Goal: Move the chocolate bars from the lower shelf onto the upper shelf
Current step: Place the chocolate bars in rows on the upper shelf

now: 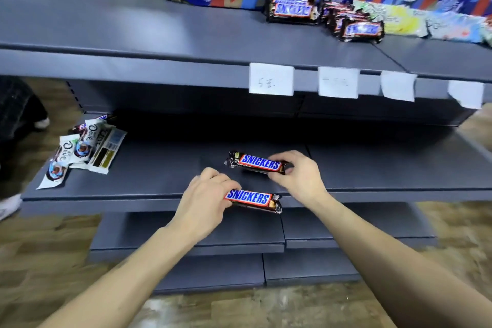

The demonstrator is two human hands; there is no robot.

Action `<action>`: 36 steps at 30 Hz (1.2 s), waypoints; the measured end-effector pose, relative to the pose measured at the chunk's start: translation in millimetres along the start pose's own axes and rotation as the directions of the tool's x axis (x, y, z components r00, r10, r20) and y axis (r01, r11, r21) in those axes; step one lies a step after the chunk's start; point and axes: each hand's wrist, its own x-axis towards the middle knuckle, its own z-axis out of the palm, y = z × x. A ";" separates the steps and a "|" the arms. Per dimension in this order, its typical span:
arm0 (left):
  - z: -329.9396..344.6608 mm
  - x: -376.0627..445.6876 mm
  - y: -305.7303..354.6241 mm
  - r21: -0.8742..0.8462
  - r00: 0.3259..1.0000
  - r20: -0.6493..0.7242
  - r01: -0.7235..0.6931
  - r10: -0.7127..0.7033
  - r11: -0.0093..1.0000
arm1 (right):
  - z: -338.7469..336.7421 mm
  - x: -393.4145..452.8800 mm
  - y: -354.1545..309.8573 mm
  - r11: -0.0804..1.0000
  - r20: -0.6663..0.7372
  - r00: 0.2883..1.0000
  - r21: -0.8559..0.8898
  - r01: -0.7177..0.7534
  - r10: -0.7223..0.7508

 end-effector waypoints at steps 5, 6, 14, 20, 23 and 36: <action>-7.7 -9.3 55.2 0.052 0.996 -0.001 -0.088 0.088 0.995 | -58.8 -29.2 3.9 0.997 -0.004 1.000 0.073 0.013 -0.013; -8.8 -8.3 70.5 0.056 0.994 -0.001 -0.109 0.110 0.992 | -72.8 -35.8 8.6 0.997 -0.016 1.000 0.073 0.016 -0.015; -5.6 9.8 225.2 0.061 0.971 -0.059 -0.228 0.231 0.972 | -224.6 -100.3 61.8 0.995 -0.131 0.987 -0.003 0.096 -0.095; -6.4 31.4 334.4 0.079 0.932 -0.136 -0.328 0.336 0.941 | -342.7 -134.7 99.5 0.987 -0.218 0.964 -0.083 0.138 -0.153; -10.2 47.1 381.5 0.089 0.913 -0.168 -0.363 0.373 0.928 | -388.9 -145.8 110.8 0.979 -0.244 0.951 -0.117 0.167 -0.191; -24.0 121.6 486.7 0.163 0.850 -0.251 -0.435 0.464 0.886 | -516.9 -129.4 145.6 0.962 -0.331 0.912 -0.204 0.182 -0.243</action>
